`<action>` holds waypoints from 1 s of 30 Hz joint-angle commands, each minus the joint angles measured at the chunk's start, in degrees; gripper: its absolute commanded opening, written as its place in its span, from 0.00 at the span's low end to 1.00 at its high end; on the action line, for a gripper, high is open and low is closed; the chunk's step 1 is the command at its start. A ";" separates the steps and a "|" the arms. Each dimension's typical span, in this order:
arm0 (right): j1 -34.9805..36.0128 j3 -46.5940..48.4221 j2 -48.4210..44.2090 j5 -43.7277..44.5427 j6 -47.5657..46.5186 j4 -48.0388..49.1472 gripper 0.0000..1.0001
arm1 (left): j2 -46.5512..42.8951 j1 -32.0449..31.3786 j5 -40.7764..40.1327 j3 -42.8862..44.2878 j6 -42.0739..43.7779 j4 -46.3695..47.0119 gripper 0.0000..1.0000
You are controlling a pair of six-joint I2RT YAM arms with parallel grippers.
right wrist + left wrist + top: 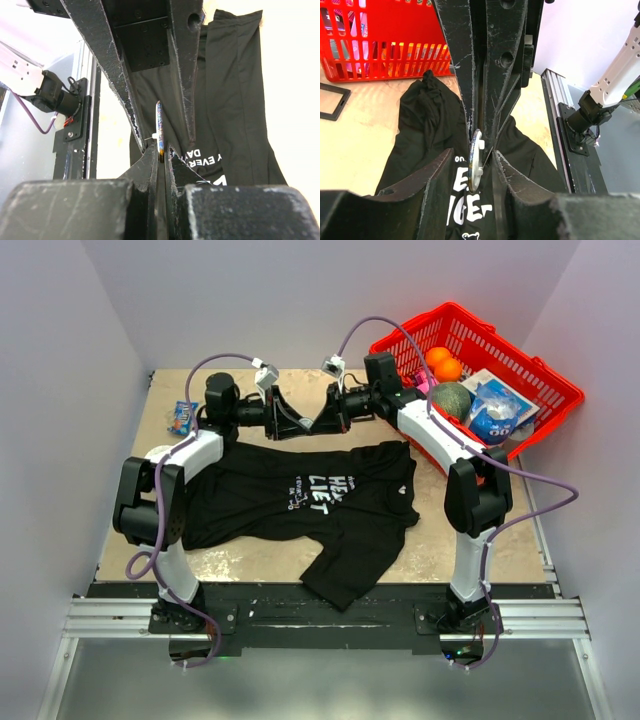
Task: Remove the brooch from the garment
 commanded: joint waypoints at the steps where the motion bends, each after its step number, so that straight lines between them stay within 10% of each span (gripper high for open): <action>1: -0.19 1.66 -1.58 -1.29 1.14 2.22 0.00 | 0.34 -0.21 -0.57 2.42 0.87 0.24 0.38; 16: -0.19 1.92 -1.50 -1.46 -0.36 1.08 0.00 | 2.36 0.94 -5.06 6.03 -2.12 -0.74 0.24; 24: -0.11 2.18 -1.50 -1.73 -0.27 1.17 0.00 | 3.77 0.94 0.92 1.28 -22.41 23.58 0.27; 30: -0.11 1.74 -1.76 -1.82 -0.27 1.08 0.00 | 3.60 1.29 0.13 0.84 -22.16 22.73 0.27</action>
